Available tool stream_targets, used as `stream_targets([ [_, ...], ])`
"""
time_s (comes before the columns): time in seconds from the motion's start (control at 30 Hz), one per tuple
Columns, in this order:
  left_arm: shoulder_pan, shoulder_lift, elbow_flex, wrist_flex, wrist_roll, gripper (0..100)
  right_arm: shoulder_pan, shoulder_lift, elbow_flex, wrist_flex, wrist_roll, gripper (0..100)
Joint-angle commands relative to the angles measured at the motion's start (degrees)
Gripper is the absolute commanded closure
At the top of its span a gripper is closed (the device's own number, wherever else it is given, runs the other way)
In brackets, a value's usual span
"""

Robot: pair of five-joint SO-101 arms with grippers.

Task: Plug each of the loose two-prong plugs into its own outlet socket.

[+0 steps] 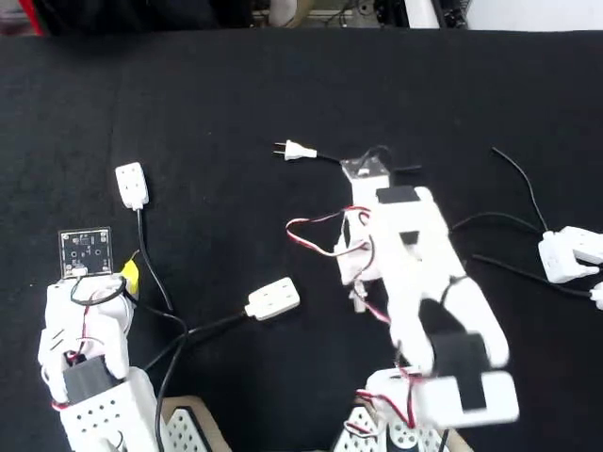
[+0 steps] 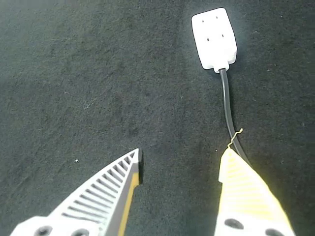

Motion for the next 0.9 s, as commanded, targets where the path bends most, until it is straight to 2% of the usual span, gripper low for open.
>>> stream_targets([
  [0.0, 0.48, -0.44, 1.01, 0.35, -0.35, 74, 0.44, 5.67, -3.03, -3.96, 0.18, 98.6],
  [0.17, 0.48, -0.44, 1.01, 0.35, -0.35, 74, 0.44, 10.77, -3.03, -7.12, 0.18, 98.6],
  [0.6, 0.48, -0.44, 1.01, 0.35, -0.35, 74, -0.62, 10.95, -3.74, -6.42, 0.0, 98.6],
  [0.73, 0.48, -0.44, 1.01, 0.35, -0.35, 74, 0.0, 9.54, -10.07, 0.44, -0.09, 98.7],
  [0.87, 0.57, -0.44, 1.01, 0.35, -0.35, 74, 0.0, 1.45, -14.9, 7.47, -0.18, 98.7],
])
